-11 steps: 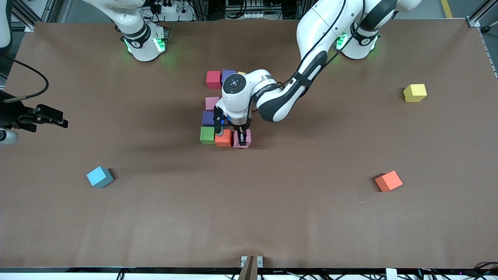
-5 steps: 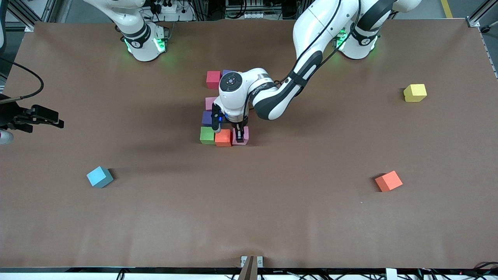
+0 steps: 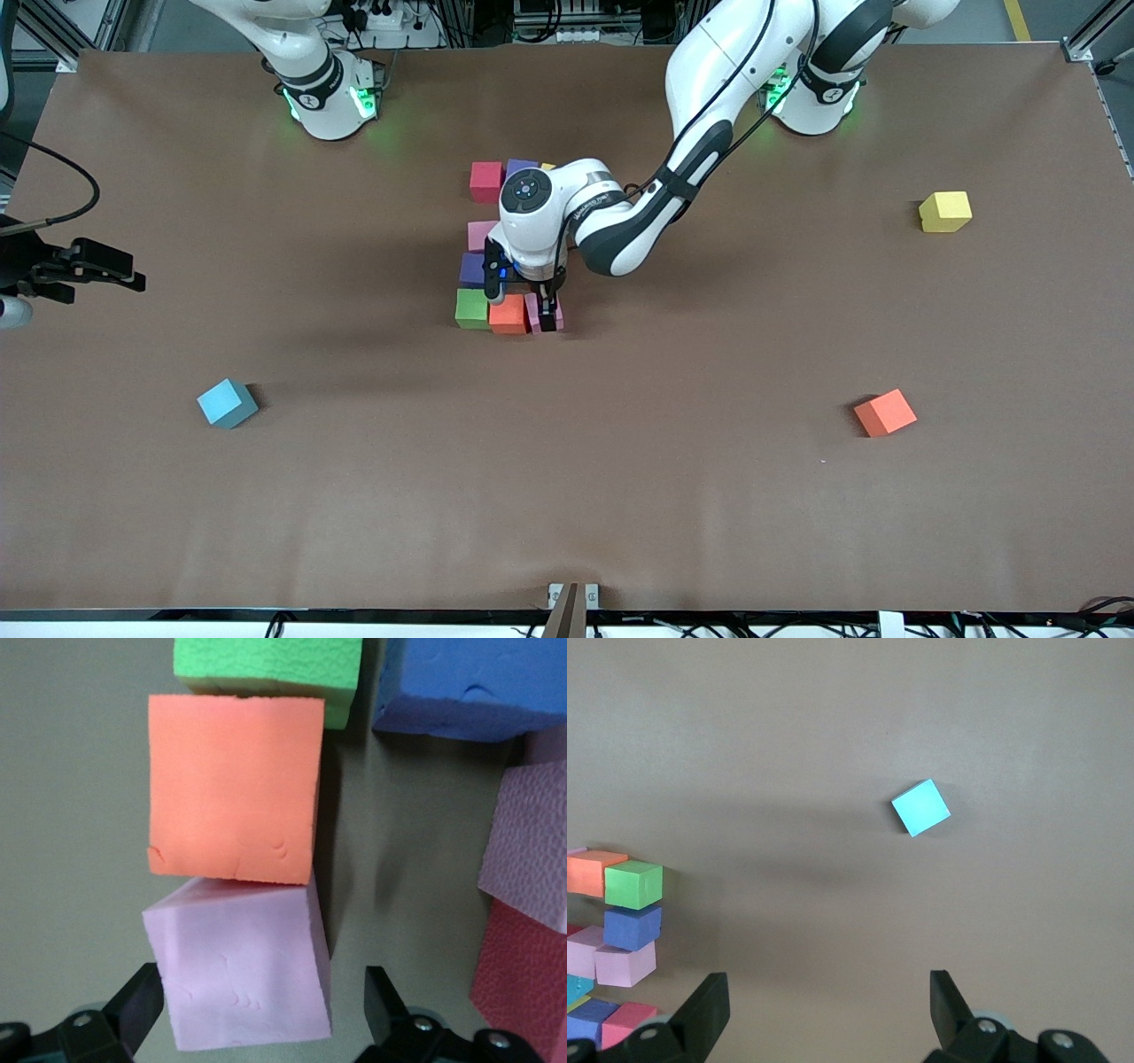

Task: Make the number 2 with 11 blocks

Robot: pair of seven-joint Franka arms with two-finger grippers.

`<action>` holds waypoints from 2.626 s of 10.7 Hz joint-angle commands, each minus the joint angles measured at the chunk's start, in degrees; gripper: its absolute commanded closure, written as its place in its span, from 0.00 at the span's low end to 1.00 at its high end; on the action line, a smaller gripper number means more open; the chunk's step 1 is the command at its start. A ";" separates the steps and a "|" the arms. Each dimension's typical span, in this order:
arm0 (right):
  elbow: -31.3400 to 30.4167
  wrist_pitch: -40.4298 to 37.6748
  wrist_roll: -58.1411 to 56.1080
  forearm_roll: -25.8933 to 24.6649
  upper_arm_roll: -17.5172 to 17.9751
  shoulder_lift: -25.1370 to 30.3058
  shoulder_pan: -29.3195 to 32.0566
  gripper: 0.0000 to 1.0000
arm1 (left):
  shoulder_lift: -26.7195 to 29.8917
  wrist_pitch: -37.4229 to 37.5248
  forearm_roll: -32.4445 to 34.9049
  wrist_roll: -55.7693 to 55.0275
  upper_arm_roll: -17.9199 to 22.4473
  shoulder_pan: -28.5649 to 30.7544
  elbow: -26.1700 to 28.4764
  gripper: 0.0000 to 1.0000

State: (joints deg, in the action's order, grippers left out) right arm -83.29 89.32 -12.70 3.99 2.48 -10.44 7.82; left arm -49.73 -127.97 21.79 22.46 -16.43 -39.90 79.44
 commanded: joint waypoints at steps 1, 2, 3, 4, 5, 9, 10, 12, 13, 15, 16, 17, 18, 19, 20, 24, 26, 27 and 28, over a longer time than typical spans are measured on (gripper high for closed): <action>-0.30 0.33 -1.01 1.20 0.42 0.15 1.06 0.00 | -0.46 0.44 0.71 -2.24 0.34 -0.71 -1.48 0.00; -0.30 0.33 -1.01 1.20 0.42 0.15 1.06 0.00 | -0.11 0.44 0.97 -2.25 0.43 -1.05 -1.48 0.00; -0.30 0.33 -1.01 1.20 0.42 0.15 1.06 0.00 | 0.59 0.53 1.32 -2.33 0.43 -1.06 -1.40 0.00; -0.30 0.33 -1.01 1.20 0.42 0.15 1.06 0.00 | 1.38 0.62 1.41 -2.34 0.26 -0.97 -1.39 0.00; -0.30 0.33 -1.01 1.20 0.42 0.15 1.06 0.00 | 2.26 1.23 1.50 -2.34 0.08 -0.97 -1.13 0.00; -0.30 0.33 -1.01 1.20 0.33 0.24 0.63 0.00 | 6.91 8.68 -0.25 -2.33 -0.97 -0.10 -1.13 0.00; -0.30 0.41 -0.92 1.03 0.07 0.24 0.27 0.00 | 9.27 11.23 -2.95 -2.42 -0.80 0.52 -1.13 0.00; -0.30 0.85 -0.40 0.32 -1.25 0.50 -1.65 0.00 | 14.19 19.21 -8.05 -2.16 -0.62 6.81 -1.13 0.00; -0.30 0.85 -0.31 0.32 -2.56 0.68 -3.23 0.00 | 16.48 21.95 -9.21 -1.99 -0.80 10.07 -1.13 0.00; -0.99 1.03 0.22 0.23 -5.11 1.03 -5.87 0.00 | 22.01 26.35 -9.48 -2.42 -0.62 15.70 -1.13 0.00; -1.00 0.94 1.53 0.23 -5.29 1.21 -6.23 0.00 | 24.74 28.28 -9.22 -2.77 -0.62 18.69 -1.22 0.00; -1.00 0.85 2.85 -0.20 -5.30 1.38 -6.76 0.00 | 26.77 29.00 -9.39 -4.25 -0.54 21.68 -1.22 0.00; -1.00 0.85 3.03 -0.64 -5.30 1.38 -6.85 0.00 | 28.44 29.53 -9.66 -6.01 -0.62 24.58 -1.31 0.00; -1.00 0.77 3.04 -0.65 -5.30 1.38 -6.94 0.00 | 31.07 29.71 -10.35 -6.03 -0.62 27.48 -1.22 0.00; -1.00 0.76 3.04 -0.73 -5.30 1.65 -7.02 0.00 | 33.01 30.84 -10.88 -6.11 -0.62 29.68 -1.31 0.00; -1.26 0.59 3.04 -0.65 -5.21 1.82 -7.02 0.00 | 37.06 34.97 -12.02 -6.20 -0.88 39.69 -1.31 0.00; -1.26 0.68 3.04 -0.73 -5.21 1.82 -7.02 0.00 | 39.68 36.74 -18.07 -6.12 -0.45 44.28 -1.05 0.00; -1.26 0.68 3.04 -0.73 -5.21 1.82 -7.02 0.00 | 40.58 36.83 -18.53 -6.46 1.12 44.29 -0.61 0.00; -1.26 0.68 3.04 -0.65 -5.21 1.82 -7.02 0.00 | 41.11 36.92 -19.06 -7.25 2.79 44.12 -0.43 0.00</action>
State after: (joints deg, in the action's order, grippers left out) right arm -83.37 89.90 -10.66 3.86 -2.38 -9.96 1.37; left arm -11.71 -91.75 4.53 16.57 -15.31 4.41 76.70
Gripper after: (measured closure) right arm 0.000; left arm 0.000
